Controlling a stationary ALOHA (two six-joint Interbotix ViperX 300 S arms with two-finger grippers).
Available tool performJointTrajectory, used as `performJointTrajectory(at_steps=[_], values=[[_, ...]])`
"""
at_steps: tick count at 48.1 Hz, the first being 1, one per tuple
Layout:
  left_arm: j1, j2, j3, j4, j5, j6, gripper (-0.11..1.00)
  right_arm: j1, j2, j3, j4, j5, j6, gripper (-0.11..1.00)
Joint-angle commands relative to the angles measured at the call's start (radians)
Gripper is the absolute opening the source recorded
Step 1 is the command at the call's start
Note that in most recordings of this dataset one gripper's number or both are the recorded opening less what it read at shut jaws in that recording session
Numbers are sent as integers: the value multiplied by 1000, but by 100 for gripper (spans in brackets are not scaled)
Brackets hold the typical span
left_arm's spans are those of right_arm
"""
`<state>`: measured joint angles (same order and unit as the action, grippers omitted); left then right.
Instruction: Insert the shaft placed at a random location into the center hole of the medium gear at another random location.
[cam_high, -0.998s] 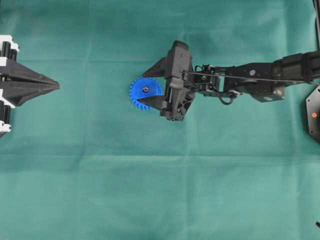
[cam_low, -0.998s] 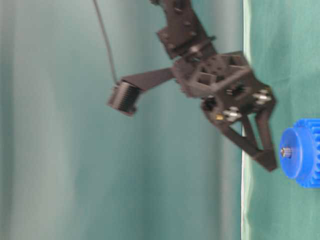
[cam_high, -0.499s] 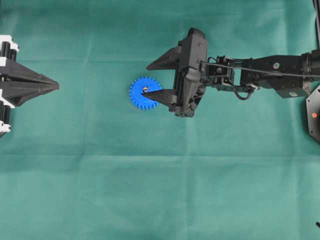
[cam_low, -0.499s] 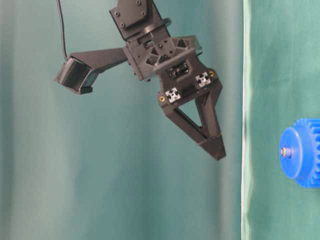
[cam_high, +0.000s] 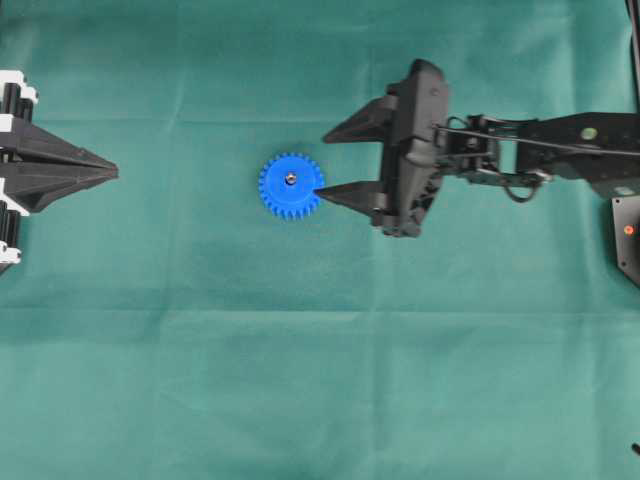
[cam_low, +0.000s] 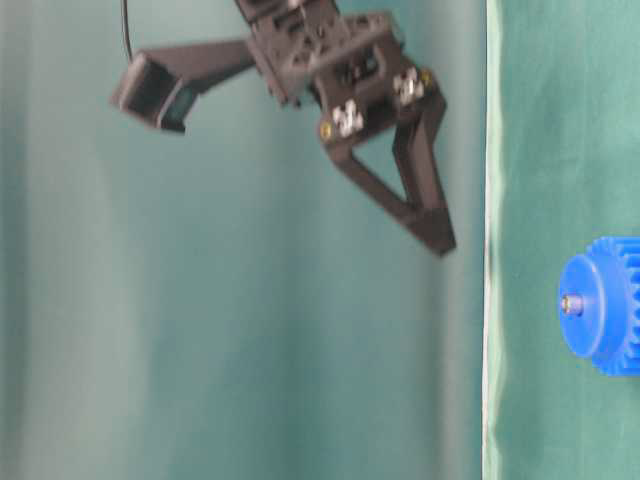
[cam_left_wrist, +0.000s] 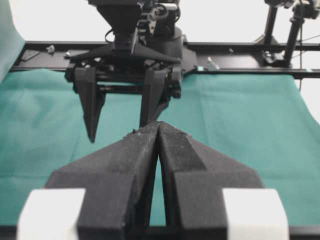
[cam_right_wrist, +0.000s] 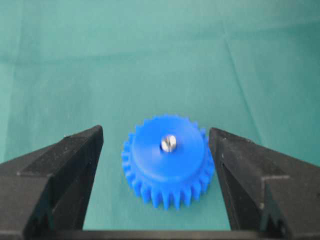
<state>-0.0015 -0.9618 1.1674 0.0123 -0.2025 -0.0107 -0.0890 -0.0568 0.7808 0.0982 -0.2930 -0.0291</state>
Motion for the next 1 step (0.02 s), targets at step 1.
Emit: performJointTrajectory(at_steps=[1], values=[[-2, 6, -17, 3, -3, -2, 0, 3, -60, 26, 3, -5, -2, 84]])
